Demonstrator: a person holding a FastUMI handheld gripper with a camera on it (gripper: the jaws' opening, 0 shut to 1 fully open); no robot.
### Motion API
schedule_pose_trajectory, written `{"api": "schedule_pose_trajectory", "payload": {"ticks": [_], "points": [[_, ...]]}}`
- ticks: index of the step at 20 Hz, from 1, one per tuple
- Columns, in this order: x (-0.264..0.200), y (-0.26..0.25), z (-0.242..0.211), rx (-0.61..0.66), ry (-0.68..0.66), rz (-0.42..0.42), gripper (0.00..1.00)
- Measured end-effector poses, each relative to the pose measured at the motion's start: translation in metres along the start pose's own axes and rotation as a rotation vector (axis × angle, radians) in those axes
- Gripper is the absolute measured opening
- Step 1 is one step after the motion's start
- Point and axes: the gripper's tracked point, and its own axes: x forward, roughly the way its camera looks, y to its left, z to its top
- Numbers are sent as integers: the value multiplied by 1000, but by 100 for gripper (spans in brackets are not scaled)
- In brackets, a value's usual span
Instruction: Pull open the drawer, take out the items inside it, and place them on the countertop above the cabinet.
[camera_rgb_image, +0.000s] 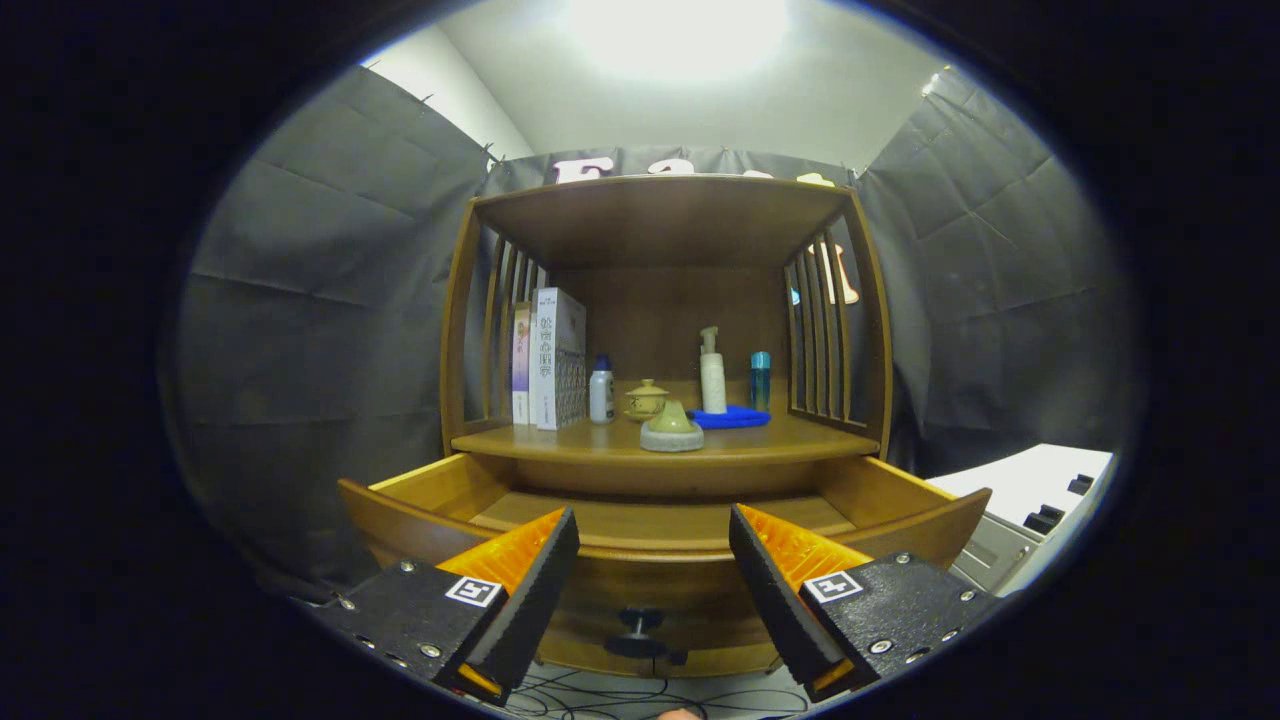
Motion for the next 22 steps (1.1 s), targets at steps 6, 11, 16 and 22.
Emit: {"api": "schedule_pose_trajectory", "payload": {"ticks": [6,11,16,22], "points": [[-13,0,-53,-53,71,19,94],[-3,3,-78,-55,121,10,94],[12,-8,-80,-22,142,-49,94],[14,-6,-79,5,137,-77,95]]}}
